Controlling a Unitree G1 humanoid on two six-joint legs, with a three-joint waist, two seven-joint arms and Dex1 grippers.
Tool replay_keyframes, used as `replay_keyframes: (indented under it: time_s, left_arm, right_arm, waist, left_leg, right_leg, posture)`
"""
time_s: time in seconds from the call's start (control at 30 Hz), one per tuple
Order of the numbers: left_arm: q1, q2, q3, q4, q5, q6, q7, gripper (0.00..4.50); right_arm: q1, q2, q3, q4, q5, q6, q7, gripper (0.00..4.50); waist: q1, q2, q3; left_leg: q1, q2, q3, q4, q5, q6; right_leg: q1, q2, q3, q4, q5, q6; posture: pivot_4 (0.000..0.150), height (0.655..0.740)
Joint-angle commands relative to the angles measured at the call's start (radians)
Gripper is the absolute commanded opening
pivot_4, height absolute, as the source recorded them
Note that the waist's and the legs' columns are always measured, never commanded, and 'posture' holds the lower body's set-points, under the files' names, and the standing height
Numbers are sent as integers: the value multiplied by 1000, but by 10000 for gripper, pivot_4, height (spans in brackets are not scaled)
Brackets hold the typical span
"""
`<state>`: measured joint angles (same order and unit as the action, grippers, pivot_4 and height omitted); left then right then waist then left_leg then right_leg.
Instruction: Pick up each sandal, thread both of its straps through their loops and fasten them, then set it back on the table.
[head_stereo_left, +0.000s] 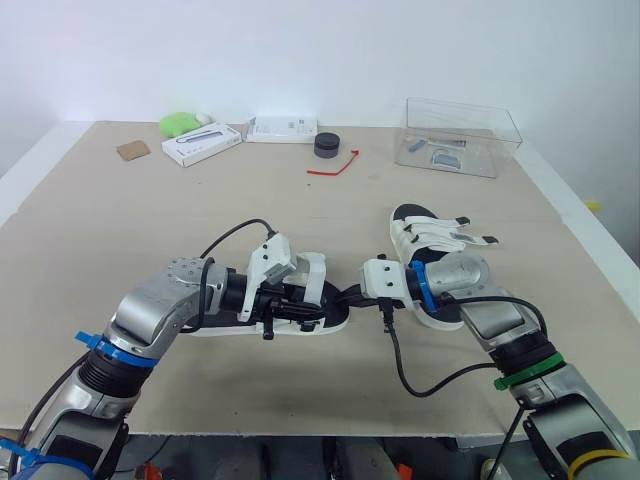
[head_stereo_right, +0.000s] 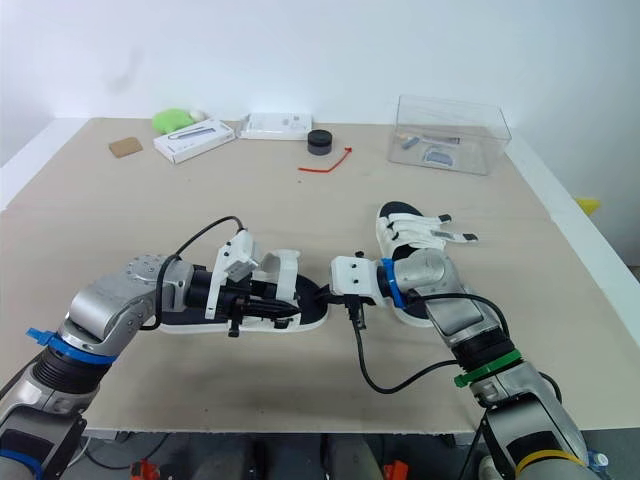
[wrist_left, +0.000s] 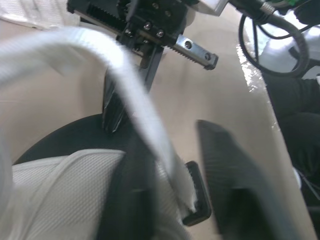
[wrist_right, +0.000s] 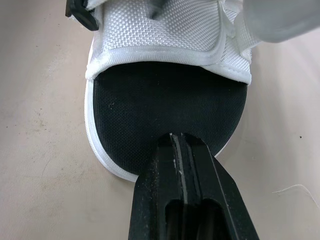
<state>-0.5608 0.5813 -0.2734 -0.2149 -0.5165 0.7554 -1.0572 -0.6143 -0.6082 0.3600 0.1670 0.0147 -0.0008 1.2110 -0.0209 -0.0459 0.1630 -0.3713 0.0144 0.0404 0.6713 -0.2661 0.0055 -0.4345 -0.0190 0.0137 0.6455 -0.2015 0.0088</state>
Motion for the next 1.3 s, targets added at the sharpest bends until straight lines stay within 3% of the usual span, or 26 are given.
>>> replay_keyframes:
  time_s: [0.03,0.53,0.63,0.73,1.13,1.3]
  left_arm:
    - [-30,-7,39,5,-21,3,-6,23017]
    - [-179,-65,90,129,-91,153,20,23017]
    - [-202,-72,97,150,-109,202,25,14298]
    - [-207,-58,78,149,-87,188,5,168]
    - [-120,-25,74,2,-115,169,-52,168]
    - [-83,5,38,28,-38,70,-65,168]
  right_arm:
    - [16,-10,27,47,-56,15,-6,0]
    - [6,-10,28,61,-58,9,-3,0]
    - [4,-10,29,64,-57,9,-5,0]
    - [5,-10,29,60,-56,11,-6,0]
    - [6,-13,28,61,-57,7,-6,0]
    - [5,-12,30,61,-58,4,-5,0]
  waist:
    - [0,0,0]
    - [0,0,0]
    - [-1,0,0]
    - [-1,0,0]
    - [-1,0,0]
    - [0,0,0]
  left_leg:
    - [0,0,0,0,0,0]
    - [0,0,0,0,0,0]
    - [0,0,0,0,0,0]
    - [0,0,0,0,0,0]
    - [0,0,0,0,0,0]
    - [0,0,0,0,0,0]
  right_leg:
    - [0,0,0,0,0,0]
    - [0,0,0,0,1,1]
    - [0,1,0,0,1,2]
    - [0,1,0,0,2,2]
    - [0,1,0,0,1,2]
    - [0,1,0,0,0,0]
  posture:
    - [1500,7400]
    - [1500,7400]
    - [1500,7400]
    - [1500,7400]
    - [1500,7400]
    - [1500,7400]
